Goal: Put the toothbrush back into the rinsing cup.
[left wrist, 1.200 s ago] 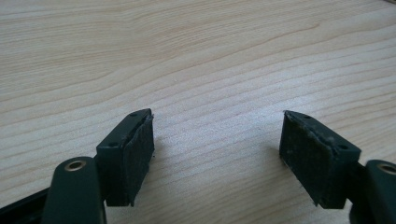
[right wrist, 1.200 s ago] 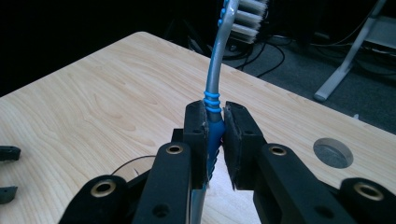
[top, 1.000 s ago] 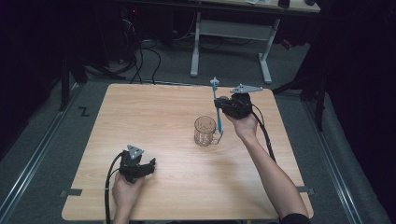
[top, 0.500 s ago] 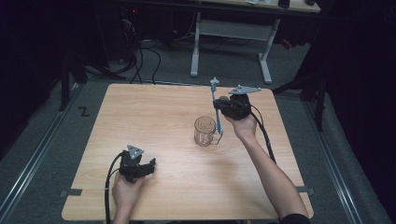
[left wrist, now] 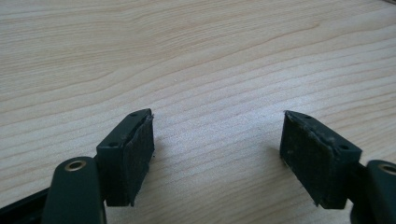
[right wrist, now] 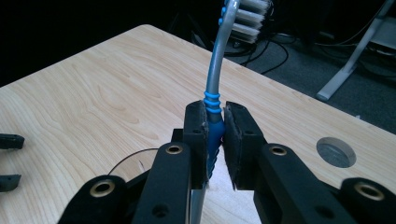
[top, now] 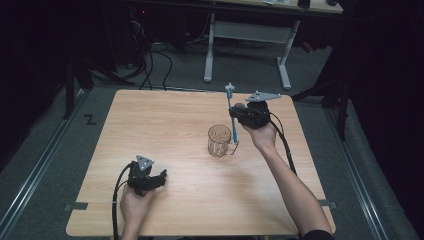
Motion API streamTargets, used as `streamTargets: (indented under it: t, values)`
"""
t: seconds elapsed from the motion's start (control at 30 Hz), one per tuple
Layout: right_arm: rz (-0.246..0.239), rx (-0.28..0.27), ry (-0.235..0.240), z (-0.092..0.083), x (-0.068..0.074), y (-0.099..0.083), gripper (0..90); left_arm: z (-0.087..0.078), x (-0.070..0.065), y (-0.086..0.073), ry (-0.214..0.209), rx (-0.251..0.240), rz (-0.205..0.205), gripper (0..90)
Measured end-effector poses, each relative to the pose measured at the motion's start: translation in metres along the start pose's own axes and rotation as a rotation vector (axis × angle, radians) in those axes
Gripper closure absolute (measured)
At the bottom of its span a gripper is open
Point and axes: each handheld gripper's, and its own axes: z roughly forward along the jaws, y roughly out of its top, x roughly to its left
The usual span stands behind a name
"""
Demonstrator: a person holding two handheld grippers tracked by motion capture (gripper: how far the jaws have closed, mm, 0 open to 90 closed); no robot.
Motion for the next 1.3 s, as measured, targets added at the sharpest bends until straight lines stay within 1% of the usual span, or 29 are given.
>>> streamTargets:
  t: [0.17,0.9,1.13,1.3]
  values:
    - [-0.011,-0.001,0.000,-0.003,0.000,0.000,79.8,0.000,0.000,0.000,0.000,0.000,0.000,26.7]
    - [-0.022,-0.002,0.015,-0.014,0.004,-0.008,79.8,0.000,0.000,0.000,-0.001,0.000,0.000,26.6]
    - [-0.042,-0.003,0.009,-0.017,0.007,-0.009,79.8,0.000,0.000,0.000,0.000,0.000,0.000,26.5]
    - [-0.034,-0.007,0.005,-0.019,0.007,-0.012,79.7,0.000,0.000,0.000,-0.002,-0.002,-0.001,26.6]
